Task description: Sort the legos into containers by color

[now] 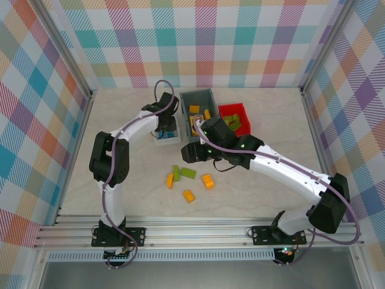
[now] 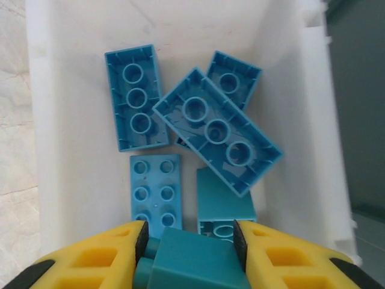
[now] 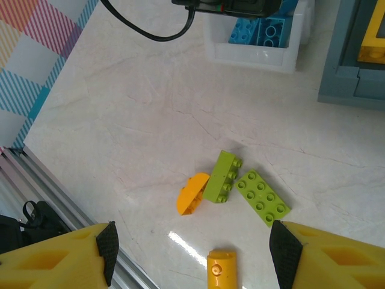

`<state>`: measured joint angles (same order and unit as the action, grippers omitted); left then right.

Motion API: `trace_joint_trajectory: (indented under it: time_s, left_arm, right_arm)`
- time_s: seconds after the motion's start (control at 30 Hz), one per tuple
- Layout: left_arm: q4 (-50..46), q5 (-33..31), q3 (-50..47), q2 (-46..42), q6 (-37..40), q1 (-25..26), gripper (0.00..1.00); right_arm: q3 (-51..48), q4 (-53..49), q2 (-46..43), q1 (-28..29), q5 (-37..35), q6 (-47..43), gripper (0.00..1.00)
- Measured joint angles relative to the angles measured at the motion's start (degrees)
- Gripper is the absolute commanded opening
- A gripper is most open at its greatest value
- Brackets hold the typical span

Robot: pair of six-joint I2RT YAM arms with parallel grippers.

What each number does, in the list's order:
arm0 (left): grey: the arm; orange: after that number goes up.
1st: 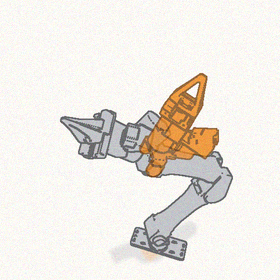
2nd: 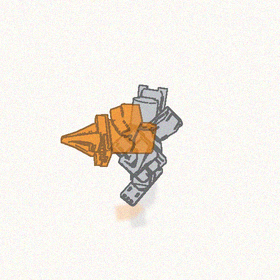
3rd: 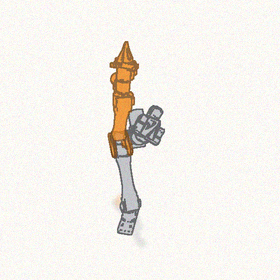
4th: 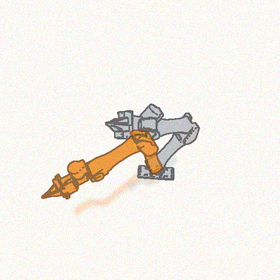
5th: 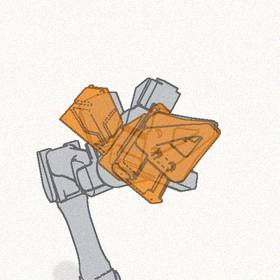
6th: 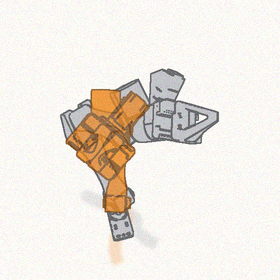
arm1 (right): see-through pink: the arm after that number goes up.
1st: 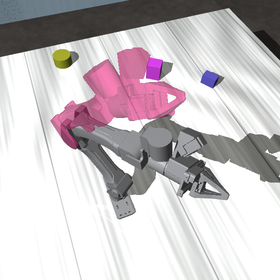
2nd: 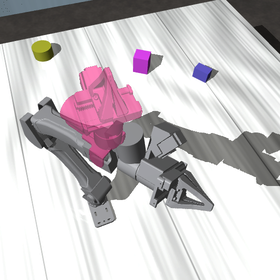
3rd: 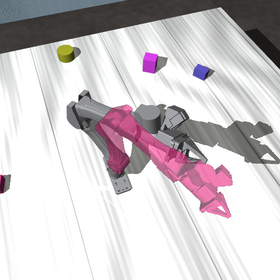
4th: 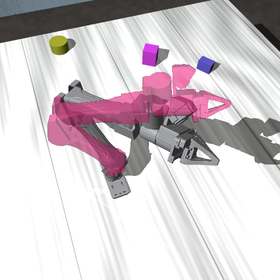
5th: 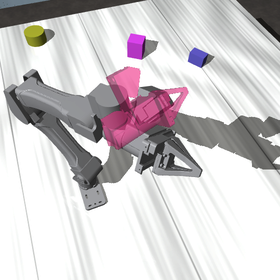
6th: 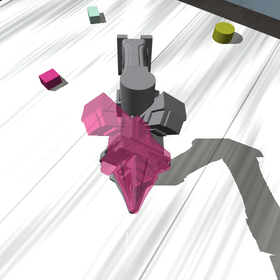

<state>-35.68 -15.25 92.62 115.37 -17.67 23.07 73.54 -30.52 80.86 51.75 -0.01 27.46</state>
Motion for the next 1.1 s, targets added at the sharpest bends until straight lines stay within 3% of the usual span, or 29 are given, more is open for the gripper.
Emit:
trace_joint_trajectory:
  time_s: [0.13,0.23,0.33,0.63,0.93,1.1]
  left_arm:
    - [-0.26,-0.90,0.39,0.42,-0.76,-0.42,0.43]
    - [-0.44,-0.98,0.70,0.42,-0.94,-0.46,0.56]
    - [-0.59,-0.94,1.38,0.42,-1.20,-0.46,0.63]
    - [-2.14,-0.24,1.42,-3.32,-1.81,-0.33,0.66]
    - [-3.23,1.95,1.36,-20.83,-4.26,2.29,0.67]
    - [-1.79,4.15,-8.17,-36.85,-8.68,10.36,0.69]
  right_arm:
    - [-0.68,1.05,0.00,0.04,0.00,0.55,0.70]
    - [-1.33,1.18,0.00,0.04,0.00,0.81,0.70]
    - [-2.19,1.33,0.00,0.04,0.00,1.03,0.71]
    - [-4.50,0.83,-0.02,0.04,-0.76,0.70,0.71]
    - [-5.07,-6.32,-0.33,0.04,-5.18,-1.77,0.73]
    - [-8.15,-11.17,2.01,0.07,-4.79,-0.96,0.76]
